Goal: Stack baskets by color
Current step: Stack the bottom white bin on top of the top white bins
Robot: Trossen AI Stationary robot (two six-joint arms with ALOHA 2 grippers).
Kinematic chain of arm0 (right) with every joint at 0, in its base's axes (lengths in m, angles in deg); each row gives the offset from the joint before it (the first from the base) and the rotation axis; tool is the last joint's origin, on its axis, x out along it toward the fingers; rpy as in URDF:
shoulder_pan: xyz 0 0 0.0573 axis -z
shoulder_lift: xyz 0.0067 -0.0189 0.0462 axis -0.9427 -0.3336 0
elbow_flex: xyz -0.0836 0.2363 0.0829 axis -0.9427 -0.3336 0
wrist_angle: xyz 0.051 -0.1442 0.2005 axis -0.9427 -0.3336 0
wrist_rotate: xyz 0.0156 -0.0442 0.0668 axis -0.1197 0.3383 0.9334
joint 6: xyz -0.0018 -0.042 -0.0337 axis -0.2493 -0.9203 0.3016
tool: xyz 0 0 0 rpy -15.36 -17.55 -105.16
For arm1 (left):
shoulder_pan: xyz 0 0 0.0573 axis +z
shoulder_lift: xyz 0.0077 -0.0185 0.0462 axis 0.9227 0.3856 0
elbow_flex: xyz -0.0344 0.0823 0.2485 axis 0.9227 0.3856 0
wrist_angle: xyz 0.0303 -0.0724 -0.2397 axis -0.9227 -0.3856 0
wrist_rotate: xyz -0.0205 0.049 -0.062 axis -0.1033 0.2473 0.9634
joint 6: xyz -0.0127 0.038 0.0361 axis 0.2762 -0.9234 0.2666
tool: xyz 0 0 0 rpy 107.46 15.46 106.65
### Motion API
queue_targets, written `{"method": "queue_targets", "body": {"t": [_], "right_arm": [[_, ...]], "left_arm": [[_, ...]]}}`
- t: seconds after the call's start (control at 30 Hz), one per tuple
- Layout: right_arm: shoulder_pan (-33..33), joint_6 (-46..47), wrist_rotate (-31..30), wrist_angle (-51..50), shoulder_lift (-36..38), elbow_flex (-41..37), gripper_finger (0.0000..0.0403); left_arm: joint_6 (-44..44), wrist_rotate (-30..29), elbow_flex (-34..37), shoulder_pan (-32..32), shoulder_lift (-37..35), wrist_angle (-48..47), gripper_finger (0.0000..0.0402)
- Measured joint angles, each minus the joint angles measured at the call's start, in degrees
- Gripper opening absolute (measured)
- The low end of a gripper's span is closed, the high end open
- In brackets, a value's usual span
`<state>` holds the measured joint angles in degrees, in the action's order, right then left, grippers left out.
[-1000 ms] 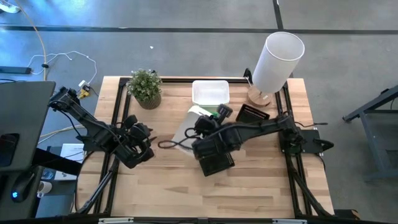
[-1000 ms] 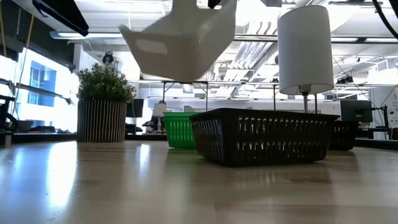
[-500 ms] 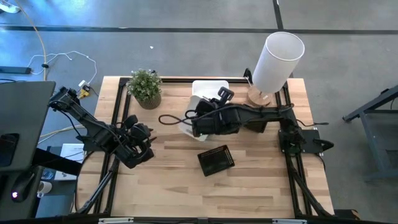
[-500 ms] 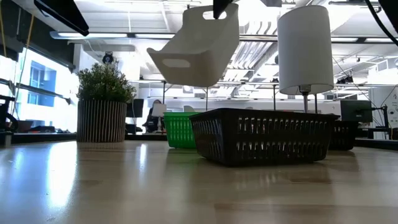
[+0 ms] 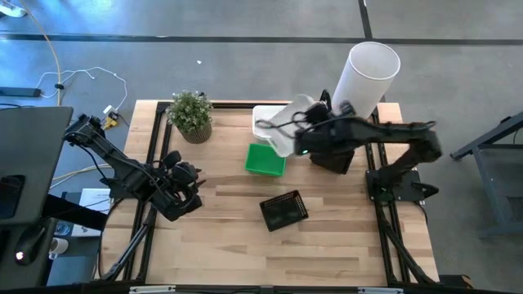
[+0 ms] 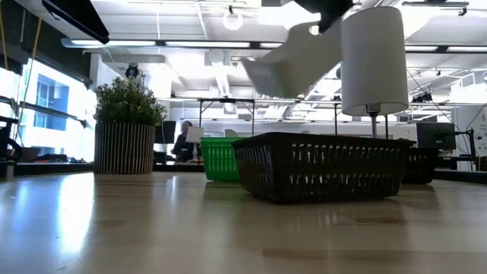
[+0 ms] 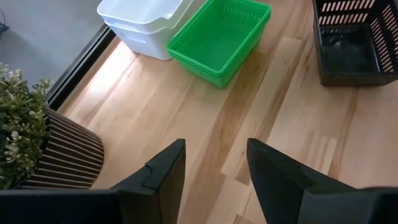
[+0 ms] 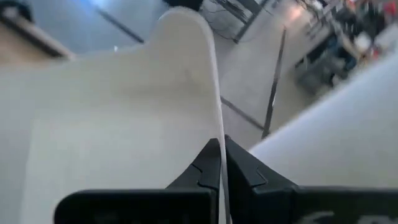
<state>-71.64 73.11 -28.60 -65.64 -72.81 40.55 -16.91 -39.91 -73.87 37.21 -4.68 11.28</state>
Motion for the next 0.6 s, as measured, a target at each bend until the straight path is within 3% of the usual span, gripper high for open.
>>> {"method": "queue_targets", "body": {"t": [0.17,0.33,0.6], "right_arm": [[3.42,5.52,0.08,10.82,10.90,-12.78,0.0000],[6.18,6.51,2.19,27.59,18.94,-25.65,0.0000],[10.81,5.45,8.99,55.12,22.06,-40.64,0.0000]], "left_arm": [[-0.23,-0.59,0.00,0.13,0.00,0.19,0.0156],[-1.49,-5.23,0.00,0.34,0.00,0.25,0.0156],[-5.60,-6.37,0.00,3.87,0.00,0.53,0.0156]]}}
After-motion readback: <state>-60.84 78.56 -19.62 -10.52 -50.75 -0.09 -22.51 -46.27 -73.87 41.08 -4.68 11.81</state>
